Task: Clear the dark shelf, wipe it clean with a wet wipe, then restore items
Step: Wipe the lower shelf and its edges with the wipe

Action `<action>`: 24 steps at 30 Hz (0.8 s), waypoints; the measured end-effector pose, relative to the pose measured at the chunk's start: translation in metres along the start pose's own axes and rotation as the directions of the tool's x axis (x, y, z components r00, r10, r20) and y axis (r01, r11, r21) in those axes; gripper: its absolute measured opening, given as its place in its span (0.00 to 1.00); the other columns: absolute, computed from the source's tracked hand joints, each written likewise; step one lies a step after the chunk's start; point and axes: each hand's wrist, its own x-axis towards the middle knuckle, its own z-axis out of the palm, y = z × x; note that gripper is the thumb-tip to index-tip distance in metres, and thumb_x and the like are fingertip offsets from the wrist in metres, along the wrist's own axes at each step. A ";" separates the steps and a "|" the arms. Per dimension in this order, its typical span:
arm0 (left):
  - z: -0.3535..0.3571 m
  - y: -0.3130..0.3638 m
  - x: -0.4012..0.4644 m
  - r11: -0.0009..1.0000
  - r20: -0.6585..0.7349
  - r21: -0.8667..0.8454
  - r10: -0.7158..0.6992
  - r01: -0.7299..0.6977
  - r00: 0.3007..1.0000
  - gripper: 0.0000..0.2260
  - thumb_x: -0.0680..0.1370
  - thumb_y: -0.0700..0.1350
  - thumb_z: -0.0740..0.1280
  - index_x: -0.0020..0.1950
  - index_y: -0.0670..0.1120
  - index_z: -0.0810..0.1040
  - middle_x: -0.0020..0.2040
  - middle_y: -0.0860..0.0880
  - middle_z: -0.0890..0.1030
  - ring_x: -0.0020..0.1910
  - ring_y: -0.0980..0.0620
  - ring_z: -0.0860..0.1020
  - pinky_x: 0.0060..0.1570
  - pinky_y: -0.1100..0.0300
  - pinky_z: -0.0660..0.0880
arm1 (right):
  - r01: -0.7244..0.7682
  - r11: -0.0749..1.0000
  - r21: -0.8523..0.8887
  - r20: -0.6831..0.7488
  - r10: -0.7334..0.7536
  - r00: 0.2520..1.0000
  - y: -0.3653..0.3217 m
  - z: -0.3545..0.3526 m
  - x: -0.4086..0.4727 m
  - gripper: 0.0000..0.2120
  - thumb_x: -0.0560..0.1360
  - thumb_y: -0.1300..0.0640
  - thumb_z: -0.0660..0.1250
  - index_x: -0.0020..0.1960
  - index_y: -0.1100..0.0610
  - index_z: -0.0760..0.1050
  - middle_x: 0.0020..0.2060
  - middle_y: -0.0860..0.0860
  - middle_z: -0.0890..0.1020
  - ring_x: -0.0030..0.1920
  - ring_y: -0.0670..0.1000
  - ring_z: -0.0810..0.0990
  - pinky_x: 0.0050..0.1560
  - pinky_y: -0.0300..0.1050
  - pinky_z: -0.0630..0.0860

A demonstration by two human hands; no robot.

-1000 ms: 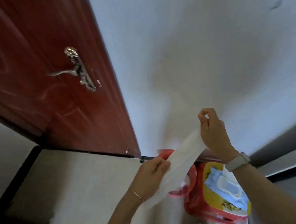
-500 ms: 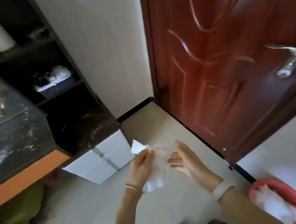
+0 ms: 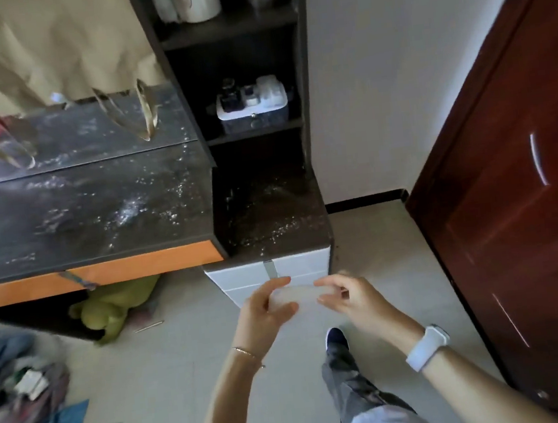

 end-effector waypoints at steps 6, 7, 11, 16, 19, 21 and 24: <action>0.006 0.018 0.101 0.956 -0.152 0.289 0.003 0.042 0.988 0.13 0.72 0.49 0.69 0.39 0.38 0.78 0.40 0.47 0.74 0.41 0.49 0.74 0.38 0.65 0.65 | 0.082 0.986 -0.147 -0.107 -0.098 0.989 0.007 -0.052 0.095 0.04 0.74 0.58 0.65 0.41 0.52 0.71 0.41 0.44 0.73 0.43 0.42 0.73 0.45 0.25 0.65; 0.009 0.021 0.115 0.968 -0.178 0.251 0.022 0.024 0.984 0.12 0.74 0.47 0.68 0.39 0.38 0.77 0.38 0.48 0.73 0.40 0.50 0.73 0.37 0.65 0.64 | 0.076 0.991 -0.107 -0.113 -0.088 0.990 0.007 -0.056 0.108 0.04 0.75 0.56 0.63 0.42 0.53 0.71 0.38 0.43 0.73 0.39 0.40 0.73 0.41 0.27 0.66; 0.024 0.029 0.156 0.992 -0.415 -0.071 -0.123 0.103 0.902 0.10 0.77 0.45 0.62 0.41 0.41 0.67 0.33 0.51 0.68 0.35 0.53 0.68 0.35 0.65 0.66 | 0.031 0.999 -0.013 -0.151 -0.032 0.988 0.006 -0.046 0.150 0.06 0.78 0.56 0.61 0.44 0.58 0.68 0.29 0.45 0.66 0.27 0.40 0.67 0.29 0.33 0.63; 0.032 0.012 0.199 0.956 -0.484 -0.188 -0.291 0.227 0.825 0.08 0.79 0.46 0.59 0.47 0.42 0.65 0.35 0.52 0.71 0.36 0.55 0.70 0.34 0.61 0.61 | -0.060 0.998 0.012 -0.242 0.061 0.968 0.021 -0.022 0.184 0.05 0.78 0.59 0.59 0.53 0.58 0.69 0.37 0.42 0.72 0.35 0.41 0.72 0.34 0.28 0.67; 0.037 -0.017 0.227 0.961 -0.414 -0.082 -0.275 0.266 0.868 0.08 0.80 0.47 0.57 0.45 0.44 0.66 0.35 0.50 0.74 0.40 0.46 0.74 0.38 0.59 0.63 | -0.121 0.993 0.003 -0.278 0.117 0.953 0.037 -0.014 0.209 0.06 0.79 0.60 0.58 0.53 0.59 0.71 0.40 0.43 0.75 0.40 0.43 0.74 0.37 0.27 0.68; 0.043 -0.040 0.244 0.983 -0.333 0.049 -0.151 0.177 0.931 0.05 0.80 0.46 0.58 0.46 0.46 0.68 0.39 0.49 0.76 0.43 0.45 0.75 0.37 0.60 0.65 | -0.206 0.974 0.091 -0.352 0.225 0.908 0.055 -0.012 0.235 0.07 0.79 0.62 0.57 0.52 0.58 0.72 0.42 0.46 0.76 0.45 0.49 0.75 0.44 0.37 0.72; 0.052 -0.066 0.262 0.947 -0.155 0.245 0.251 -0.209 0.955 0.08 0.76 0.40 0.56 0.51 0.50 0.70 0.48 0.49 0.74 0.46 0.51 0.73 0.45 0.66 0.70 | -0.262 0.741 0.618 -0.273 0.515 0.812 0.073 -0.019 0.270 0.10 0.77 0.66 0.54 0.46 0.57 0.74 0.38 0.53 0.75 0.37 0.54 0.74 0.31 0.42 0.74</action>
